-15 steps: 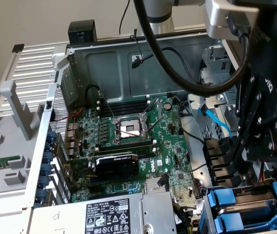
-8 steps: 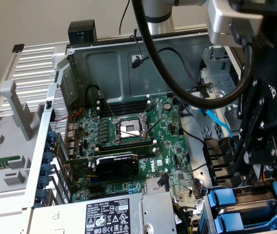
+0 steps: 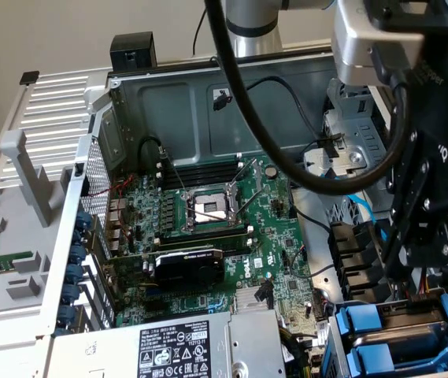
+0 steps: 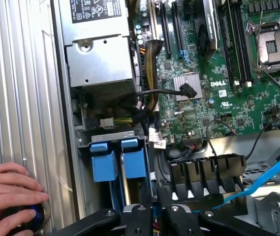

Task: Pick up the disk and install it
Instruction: 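Insert the second disk wire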

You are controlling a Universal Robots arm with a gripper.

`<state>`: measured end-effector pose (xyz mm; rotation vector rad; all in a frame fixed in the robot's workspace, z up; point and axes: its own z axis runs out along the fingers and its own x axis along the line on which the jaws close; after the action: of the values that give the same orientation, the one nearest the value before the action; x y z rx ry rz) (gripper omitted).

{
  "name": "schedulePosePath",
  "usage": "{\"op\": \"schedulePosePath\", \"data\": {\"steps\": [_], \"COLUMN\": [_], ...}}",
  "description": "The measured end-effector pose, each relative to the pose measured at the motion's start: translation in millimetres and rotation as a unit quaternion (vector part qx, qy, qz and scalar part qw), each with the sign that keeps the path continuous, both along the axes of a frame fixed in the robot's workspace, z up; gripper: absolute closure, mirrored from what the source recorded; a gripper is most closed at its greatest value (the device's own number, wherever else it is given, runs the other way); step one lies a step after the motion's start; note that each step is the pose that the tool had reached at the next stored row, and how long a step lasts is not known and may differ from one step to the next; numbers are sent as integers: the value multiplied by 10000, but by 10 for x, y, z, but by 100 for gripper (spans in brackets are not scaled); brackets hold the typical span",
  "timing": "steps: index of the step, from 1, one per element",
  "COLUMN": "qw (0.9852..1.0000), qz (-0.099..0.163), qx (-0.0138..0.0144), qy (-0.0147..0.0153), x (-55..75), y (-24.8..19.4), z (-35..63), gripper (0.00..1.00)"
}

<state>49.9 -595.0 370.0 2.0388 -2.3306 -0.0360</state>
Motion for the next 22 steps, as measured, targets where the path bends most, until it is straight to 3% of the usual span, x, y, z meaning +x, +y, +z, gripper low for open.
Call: {"op": "schedulePosePath", "data": {"steps": [8,17,22], "qw": [9994,9992,9991], "qz": [360,397,402], "qx": [1,8,102], "qy": [-4,-8,-12], "x": [-1,-1,-1], "y": [-44,-70,-100], "z": [-29,-62,-94], "gripper": [84,84,84]}}
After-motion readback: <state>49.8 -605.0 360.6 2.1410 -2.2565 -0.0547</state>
